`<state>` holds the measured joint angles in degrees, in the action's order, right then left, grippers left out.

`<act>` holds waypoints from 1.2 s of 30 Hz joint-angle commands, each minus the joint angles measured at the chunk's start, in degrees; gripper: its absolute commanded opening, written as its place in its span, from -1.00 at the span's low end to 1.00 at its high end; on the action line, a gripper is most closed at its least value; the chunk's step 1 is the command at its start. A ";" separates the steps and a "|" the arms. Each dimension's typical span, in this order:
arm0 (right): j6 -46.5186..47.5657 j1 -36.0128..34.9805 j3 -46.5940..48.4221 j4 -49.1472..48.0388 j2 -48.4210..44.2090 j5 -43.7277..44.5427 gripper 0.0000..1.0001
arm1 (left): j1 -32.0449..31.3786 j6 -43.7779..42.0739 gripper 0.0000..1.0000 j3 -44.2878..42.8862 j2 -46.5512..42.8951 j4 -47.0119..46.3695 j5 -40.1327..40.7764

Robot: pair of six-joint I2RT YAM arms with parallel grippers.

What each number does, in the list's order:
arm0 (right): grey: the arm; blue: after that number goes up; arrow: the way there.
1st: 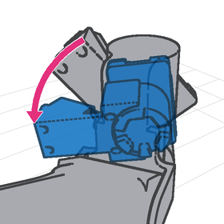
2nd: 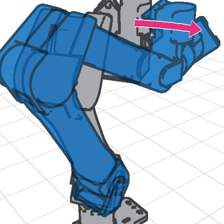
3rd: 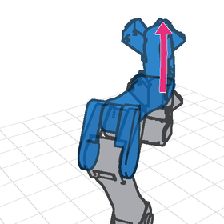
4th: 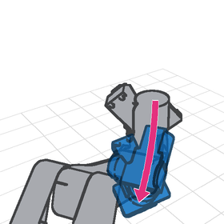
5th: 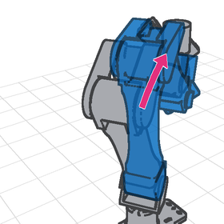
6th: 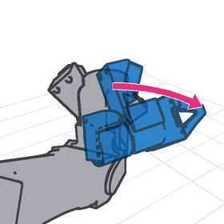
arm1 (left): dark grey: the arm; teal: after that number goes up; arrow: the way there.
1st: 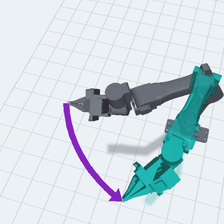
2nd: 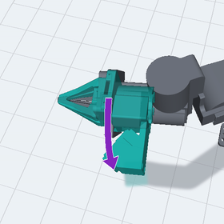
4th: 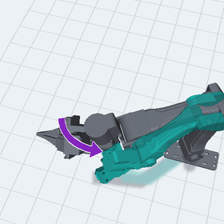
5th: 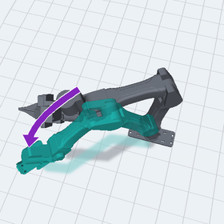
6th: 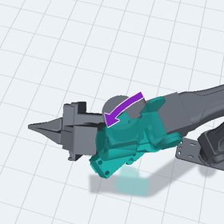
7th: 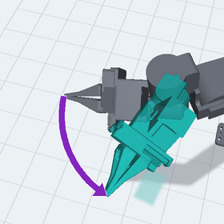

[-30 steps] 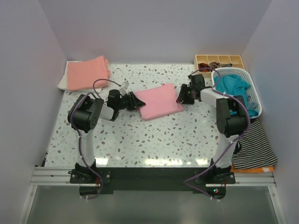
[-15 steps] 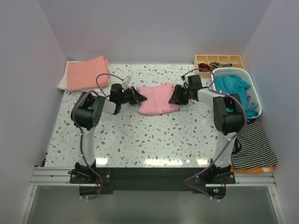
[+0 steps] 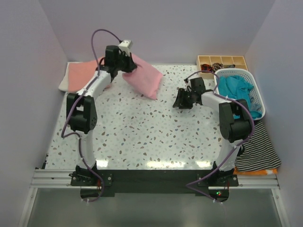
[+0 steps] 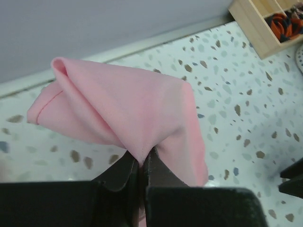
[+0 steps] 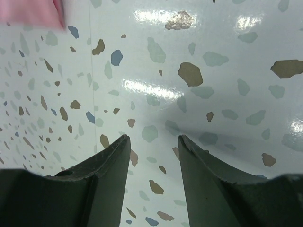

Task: Fold and stack the t-shirts
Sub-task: Put the neatly folded tshirt into the corner of the board with the left arm

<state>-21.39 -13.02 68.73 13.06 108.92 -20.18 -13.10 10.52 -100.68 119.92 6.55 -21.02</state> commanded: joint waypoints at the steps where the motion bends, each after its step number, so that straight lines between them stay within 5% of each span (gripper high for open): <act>1: 0.82 0.01 -0.09 -0.05 -1.17 0.15 -0.01 | 7.55 -13.06 -1.00 -18.43 2.06 18.98 8.09; 6: 1.26 -0.08 0.61 0.30 -0.21 -0.12 -0.01 | 14.93 -16.67 -1.00 -28.25 7.44 23.34 11.35; 17: 1.08 -0.08 1.58 0.39 2.61 -1.08 -0.01 | 26.73 -15.62 -1.00 -22.55 8.05 19.57 13.35; 20: 1.43 -0.08 1.58 0.65 2.79 -1.26 -0.01 | 26.81 -15.18 -0.28 -18.42 7.87 15.87 20.81; 21: 1.61 0.01 1.50 0.65 2.78 -1.52 -0.01 | 26.90 -15.18 0.20 -17.80 7.87 15.52 23.45; 23: 1.52 -0.08 1.41 0.56 2.87 -1.70 -0.01 | 26.90 -15.01 0.34 -15.52 6.83 13.76 29.67; 24: 1.52 -0.08 1.41 0.48 2.87 -1.87 -0.01 | 26.82 -14.48 0.91 -14.38 6.12 12.80 31.02; 30: 1.61 -0.08 0.79 0.21 1.21 -0.82 -0.01 | 26.73 -11.94 1.00 -7.16 -3.36 6.99 31.92; 36: 1.35 -0.17 -1.05 -0.93 -2.13 1.37 -0.01 | 25.24 -4.46 1.00 -0.78 -14.87 5.34 19.11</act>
<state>-20.91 -13.02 68.75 12.93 110.48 -20.60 13.54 0.54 -105.27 117.62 19.57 6.00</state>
